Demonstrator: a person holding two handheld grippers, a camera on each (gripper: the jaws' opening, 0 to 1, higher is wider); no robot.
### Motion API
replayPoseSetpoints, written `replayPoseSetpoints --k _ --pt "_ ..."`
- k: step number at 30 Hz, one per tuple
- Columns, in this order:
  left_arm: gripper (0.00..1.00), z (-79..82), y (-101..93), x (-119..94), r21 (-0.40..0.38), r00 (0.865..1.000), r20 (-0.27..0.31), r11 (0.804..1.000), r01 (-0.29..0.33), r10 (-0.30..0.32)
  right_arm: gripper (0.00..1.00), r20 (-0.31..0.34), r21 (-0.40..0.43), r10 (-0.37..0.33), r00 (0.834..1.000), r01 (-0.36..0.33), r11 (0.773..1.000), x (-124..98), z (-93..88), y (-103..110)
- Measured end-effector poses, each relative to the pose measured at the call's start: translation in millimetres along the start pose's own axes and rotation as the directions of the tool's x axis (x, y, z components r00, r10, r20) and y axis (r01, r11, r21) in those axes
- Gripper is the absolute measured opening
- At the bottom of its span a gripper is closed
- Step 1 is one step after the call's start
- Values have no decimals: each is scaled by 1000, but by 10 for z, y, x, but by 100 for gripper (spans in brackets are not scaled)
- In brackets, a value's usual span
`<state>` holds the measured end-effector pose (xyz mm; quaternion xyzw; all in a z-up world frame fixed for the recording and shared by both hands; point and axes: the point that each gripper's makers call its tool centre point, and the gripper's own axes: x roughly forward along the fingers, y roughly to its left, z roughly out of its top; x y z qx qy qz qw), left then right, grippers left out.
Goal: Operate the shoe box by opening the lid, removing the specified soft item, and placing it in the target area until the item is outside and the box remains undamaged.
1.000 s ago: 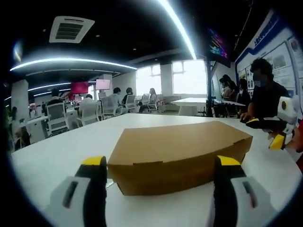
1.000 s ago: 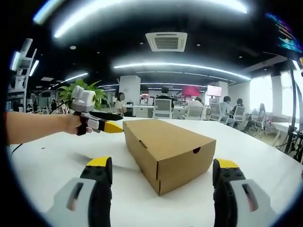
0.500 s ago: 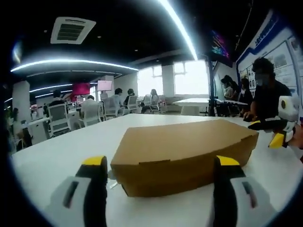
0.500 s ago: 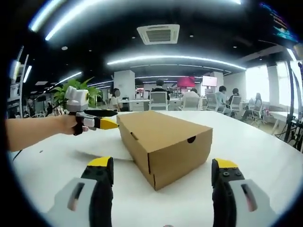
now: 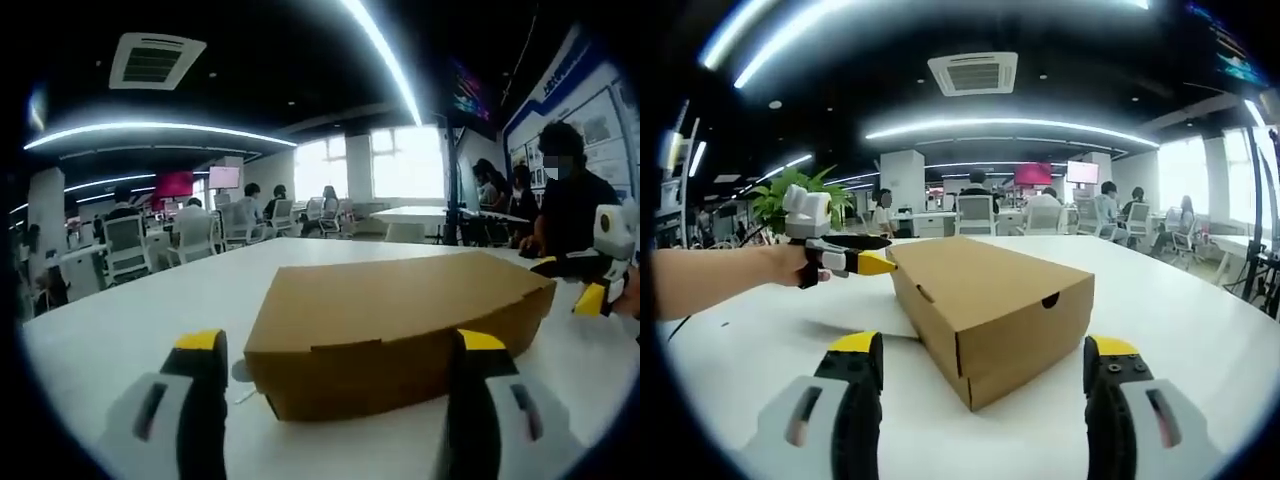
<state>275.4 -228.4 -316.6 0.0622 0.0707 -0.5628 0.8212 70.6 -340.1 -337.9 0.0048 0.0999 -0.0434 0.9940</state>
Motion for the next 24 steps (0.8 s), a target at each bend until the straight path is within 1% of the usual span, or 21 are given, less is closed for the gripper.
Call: replayPoseSetpoints --k 1,2,3,6,7,11,12,13,14,15,17,18,19,23,24 --pt "89 -4 -38 0 -3 1000 3 1000 22 -22 84 -2 -1 1 1000 -1 1000 15 -6 5" --pt "88 25 -174 -2 -6 999 4 999 52 -52 84 -11 -4 1 1000 -1 1000 27 -28 11" --pt "88 36 -151 4 5 999 9 999 34 -34 83 -14 -8 2 1000 -2 1000 29 -35 19" --pt "88 42 -166 -1 3 1000 9 1000 29 -29 81 -32 -18 -6 999 5 1000 66 -102 22" --pt "88 43 -167 1 2 1000 9 1000 29 -29 81 -32 -18 -7 999 7 1000 60 -95 21" --pt "91 -5 -38 22 -6 1000 5 1000 18 -18 80 -32 -15 -21 999 21 1000 73 -74 2" --pt "90 -15 -18 21 -12 1000 6 1000 20 -20 80 -37 -19 -20 999 19 1000 98 -81 2" --pt "88 -38 -76 22 -38 999 -2 998 53 -53 80 -44 -18 -15 999 14 1000 112 -93 9" --pt "88 -26 -19 29 -26 1000 9 999 22 -22 79 -48 -15 -14 999 13 1000 123 -105 9" --pt "88 -32 -39 21 -28 1000 7 999 31 -31 79 -48 -15 -12 999 12 1000 126 -109 11" --pt "87 -25 -56 17 -30 1000 12 999 27 -27 76 -49 -20 -13 999 13 1000 130 -112 9" --pt "87 -7 -141 0 -30 1000 13 999 24 -23 75 -53 -25 -11 999 9 1000 134 -118 9" --pt "87 -5 -147 -4 -31 1000 13 999 22 -21 75 -54 -28 -12 998 10 1000 129 -115 1" --pt "87 -26 -105 -13 -37 1000 21 999 13 -12 77 -51 -25 -8 999 7 1000 155 -122 -25" --pt "87 -48 -54 -21 -40 1000 23 999 9 -8 78 -41 -19 1 999 -2 1000 163 -108 -10"
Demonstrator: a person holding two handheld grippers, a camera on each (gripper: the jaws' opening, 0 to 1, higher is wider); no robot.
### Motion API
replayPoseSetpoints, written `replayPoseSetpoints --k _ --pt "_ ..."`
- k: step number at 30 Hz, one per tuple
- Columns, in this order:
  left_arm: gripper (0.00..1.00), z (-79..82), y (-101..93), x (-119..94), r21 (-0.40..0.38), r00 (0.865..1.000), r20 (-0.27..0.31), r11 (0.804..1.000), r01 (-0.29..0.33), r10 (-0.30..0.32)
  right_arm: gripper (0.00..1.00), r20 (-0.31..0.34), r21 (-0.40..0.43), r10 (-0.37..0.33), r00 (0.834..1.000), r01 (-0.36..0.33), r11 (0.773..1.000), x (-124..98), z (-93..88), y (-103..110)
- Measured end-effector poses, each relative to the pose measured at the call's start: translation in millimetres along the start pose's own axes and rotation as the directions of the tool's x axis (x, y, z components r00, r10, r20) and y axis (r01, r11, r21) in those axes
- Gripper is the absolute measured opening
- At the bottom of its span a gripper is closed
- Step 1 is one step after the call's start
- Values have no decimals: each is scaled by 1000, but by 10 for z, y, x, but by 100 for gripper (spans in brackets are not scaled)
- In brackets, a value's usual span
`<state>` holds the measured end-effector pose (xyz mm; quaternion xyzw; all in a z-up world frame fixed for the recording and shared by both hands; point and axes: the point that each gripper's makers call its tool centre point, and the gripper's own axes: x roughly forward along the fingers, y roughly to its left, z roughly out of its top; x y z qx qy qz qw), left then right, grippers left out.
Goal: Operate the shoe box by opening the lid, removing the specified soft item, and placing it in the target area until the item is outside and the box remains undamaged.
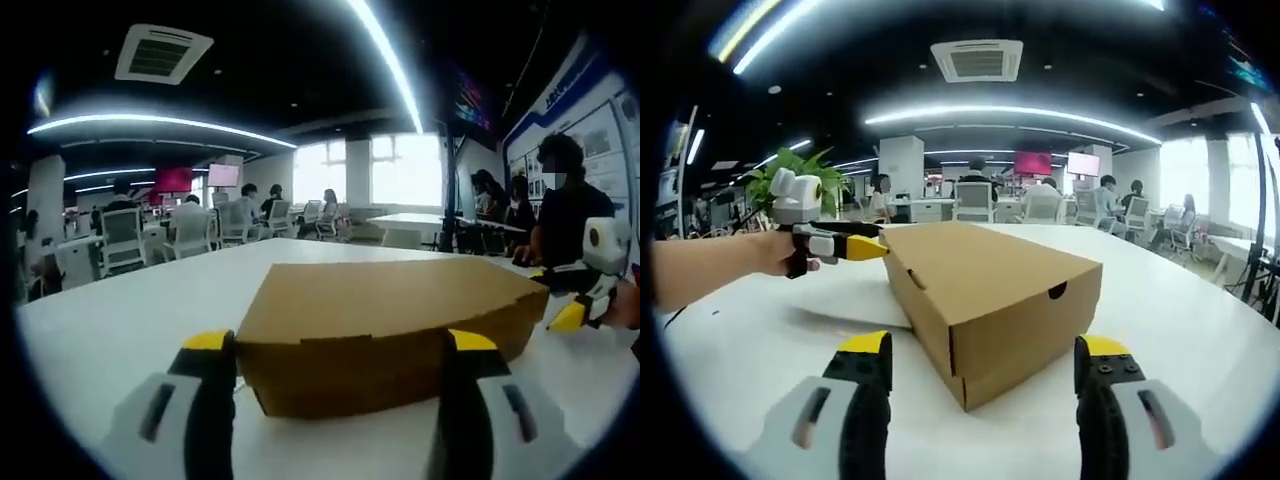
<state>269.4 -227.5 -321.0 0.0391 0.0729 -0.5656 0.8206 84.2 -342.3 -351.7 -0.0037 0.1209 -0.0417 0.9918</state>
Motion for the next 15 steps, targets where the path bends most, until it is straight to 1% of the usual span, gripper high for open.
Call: replayPoseSetpoints --k 2,5,7,9,13,14,15 --pt "87 -8 10 -6 -1 1000 1 1000 -5 5 79 8 -6 11 1000 -11 1000 2 21 28" --pt "87 -6 16 -9 -3 1000 1 1000 -14 14 78 8 -17 6 1000 -6 1000 26 20 33" --pt "86 -6 -36 -18 8 1000 -3 1000 -18 18 78 0 -20 2 1000 -2 1000 36 2 27" --pt "85 -10 -49 -25 11 1000 -9 1000 -22 22 77 -13 -22 8 1000 -8 1000 71 -31 40" --pt "83 -54 -2 -27 60 999 -33 998 -26 28 76 -22 -30 11 1000 -12 999 82 -49 44" --pt "83 -51 -8 -18 67 999 -32 997 -25 27 76 -23 -24 10 1000 -11 1000 94 -54 39" --pt "83 -47 -6 -14 58 999 -31 998 -23 25 76 -26 -23 7 1000 -8 1000 86 -58 33"
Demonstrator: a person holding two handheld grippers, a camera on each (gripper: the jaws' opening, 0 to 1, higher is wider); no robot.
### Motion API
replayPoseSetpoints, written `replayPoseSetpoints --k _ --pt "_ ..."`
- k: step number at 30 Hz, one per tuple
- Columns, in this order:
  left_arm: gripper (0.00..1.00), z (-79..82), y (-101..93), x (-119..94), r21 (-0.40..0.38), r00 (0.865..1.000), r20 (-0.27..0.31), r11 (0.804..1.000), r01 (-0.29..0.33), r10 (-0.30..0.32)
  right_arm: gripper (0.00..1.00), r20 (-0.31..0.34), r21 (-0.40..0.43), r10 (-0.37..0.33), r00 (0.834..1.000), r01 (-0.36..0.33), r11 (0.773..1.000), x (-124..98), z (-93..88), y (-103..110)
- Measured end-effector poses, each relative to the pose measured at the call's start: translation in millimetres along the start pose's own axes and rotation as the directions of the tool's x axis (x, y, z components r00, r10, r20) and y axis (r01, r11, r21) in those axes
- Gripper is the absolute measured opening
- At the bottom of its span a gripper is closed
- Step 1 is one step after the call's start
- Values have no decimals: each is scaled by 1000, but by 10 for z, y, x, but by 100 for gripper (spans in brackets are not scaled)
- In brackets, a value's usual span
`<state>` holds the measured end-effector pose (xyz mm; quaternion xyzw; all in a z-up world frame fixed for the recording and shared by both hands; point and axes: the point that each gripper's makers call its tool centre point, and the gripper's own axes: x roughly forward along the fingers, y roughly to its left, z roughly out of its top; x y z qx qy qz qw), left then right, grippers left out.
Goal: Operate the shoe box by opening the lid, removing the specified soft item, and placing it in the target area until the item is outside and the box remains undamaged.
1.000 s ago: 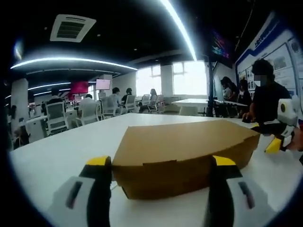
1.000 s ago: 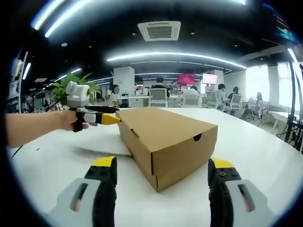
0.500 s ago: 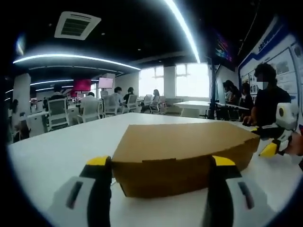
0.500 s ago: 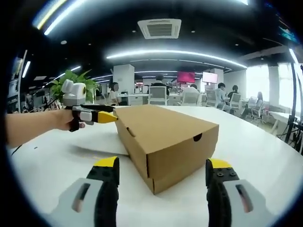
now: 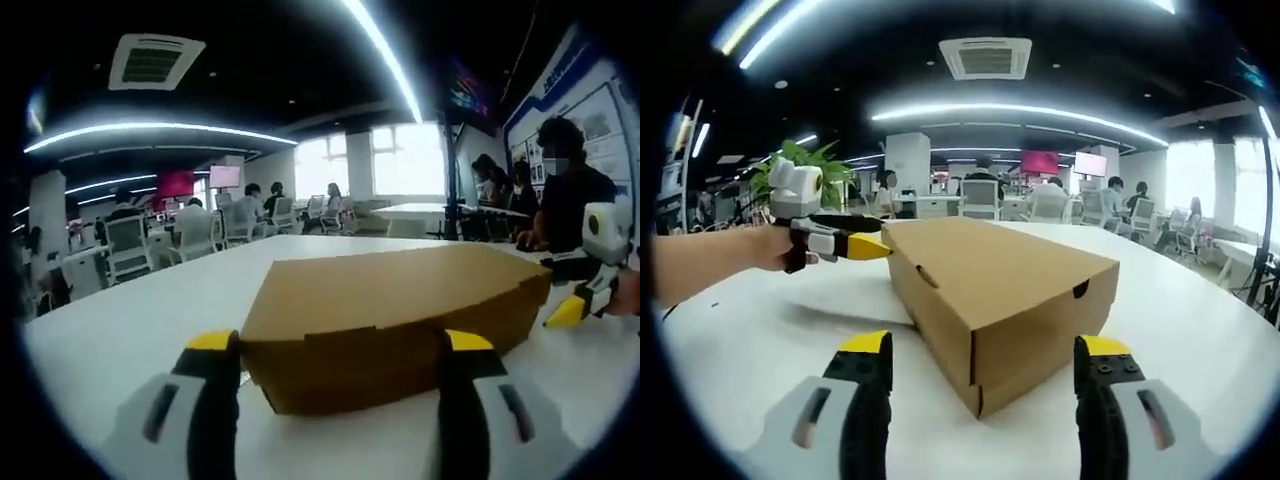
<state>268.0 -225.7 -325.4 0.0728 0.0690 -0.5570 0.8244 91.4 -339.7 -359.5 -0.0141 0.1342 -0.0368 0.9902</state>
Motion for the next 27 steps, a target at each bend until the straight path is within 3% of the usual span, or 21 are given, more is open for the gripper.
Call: replayPoseSetpoints --k 9,17,24,27 --pt "83 -45 60 20 -16 1000 16 1000 5 -5 73 -33 27 13 999 -12 1000 43 -73 -13" --pt "84 -31 27 30 -10 1000 -4 1000 13 -13 76 -13 15 -13 1000 14 1000 69 -58 -53" --pt "84 -38 35 49 0 999 26 999 33 -33 79 11 19 -37 999 37 999 162 -20 -98" --pt "83 -39 -7 48 -6 999 36 1000 27 -27 75 -18 16 -26 999 27 1000 226 -92 -77"
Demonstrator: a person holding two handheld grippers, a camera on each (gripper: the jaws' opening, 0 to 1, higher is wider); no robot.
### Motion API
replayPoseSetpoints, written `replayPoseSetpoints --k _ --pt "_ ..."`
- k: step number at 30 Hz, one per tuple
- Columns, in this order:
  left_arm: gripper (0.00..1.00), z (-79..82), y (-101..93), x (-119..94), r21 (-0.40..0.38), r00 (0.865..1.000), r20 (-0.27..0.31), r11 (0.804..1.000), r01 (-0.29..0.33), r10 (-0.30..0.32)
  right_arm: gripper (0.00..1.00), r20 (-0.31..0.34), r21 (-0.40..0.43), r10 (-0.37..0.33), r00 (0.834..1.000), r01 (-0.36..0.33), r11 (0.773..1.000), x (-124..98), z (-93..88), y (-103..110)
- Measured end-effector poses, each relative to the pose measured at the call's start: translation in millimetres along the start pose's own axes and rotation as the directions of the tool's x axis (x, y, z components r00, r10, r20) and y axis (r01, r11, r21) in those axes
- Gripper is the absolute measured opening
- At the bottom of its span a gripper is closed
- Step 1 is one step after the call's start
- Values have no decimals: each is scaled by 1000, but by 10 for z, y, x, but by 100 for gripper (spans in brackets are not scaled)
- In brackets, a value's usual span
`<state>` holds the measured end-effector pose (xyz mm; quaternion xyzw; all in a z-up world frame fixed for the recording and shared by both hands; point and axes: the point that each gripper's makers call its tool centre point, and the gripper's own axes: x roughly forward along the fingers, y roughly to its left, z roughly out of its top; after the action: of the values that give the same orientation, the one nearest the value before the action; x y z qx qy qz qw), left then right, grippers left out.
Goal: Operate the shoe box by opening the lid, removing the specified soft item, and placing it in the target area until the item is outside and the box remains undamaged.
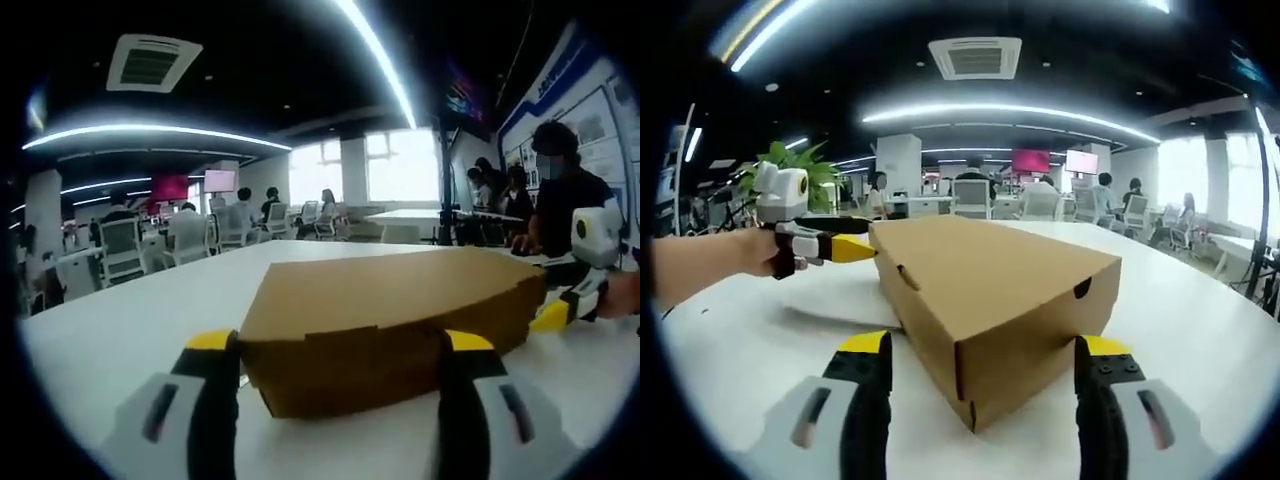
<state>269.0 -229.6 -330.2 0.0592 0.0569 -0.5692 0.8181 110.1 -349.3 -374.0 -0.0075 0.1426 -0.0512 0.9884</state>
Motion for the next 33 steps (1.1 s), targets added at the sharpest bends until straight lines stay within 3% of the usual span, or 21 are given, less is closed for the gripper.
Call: replayPoseSetpoints --k 5,13,17,19,23,27,28,33 --pt "83 6 -76 -16 -7 1000 8 1000 -21 21 65 -7 -52 -32 999 31 998 -52 4 -150" --pt "80 -17 -112 -90 -26 996 9 996 -83 84 71 14 -22 -9 1000 9 1000 -25 37 -172" --pt "74 -17 -68 -140 -51 994 16 993 -104 105 71 23 -52 -10 1000 11 999 -5 17 -212" --pt "77 4 -122 -138 -58 994 15 993 -103 104 71 32 -59 0 999 2 998 -15 18 -218" --pt "82 -6 -179 -95 11 995 -19 995 -102 102 79 51 44 58 997 -60 997 36 96 -201" --pt "82 -38 -116 -64 -20 995 -23 995 -97 97 83 31 9 50 998 -51 999 109 68 -233" --pt "82 -36 -141 -53 -25 995 -25 995 -100 99 82 17 -51 34 999 -33 998 109 39 -263" --pt "80 -41 -153 -120 -93 993 7 988 -120 121 78 25 -54 38 999 -36 998 84 27 -248"
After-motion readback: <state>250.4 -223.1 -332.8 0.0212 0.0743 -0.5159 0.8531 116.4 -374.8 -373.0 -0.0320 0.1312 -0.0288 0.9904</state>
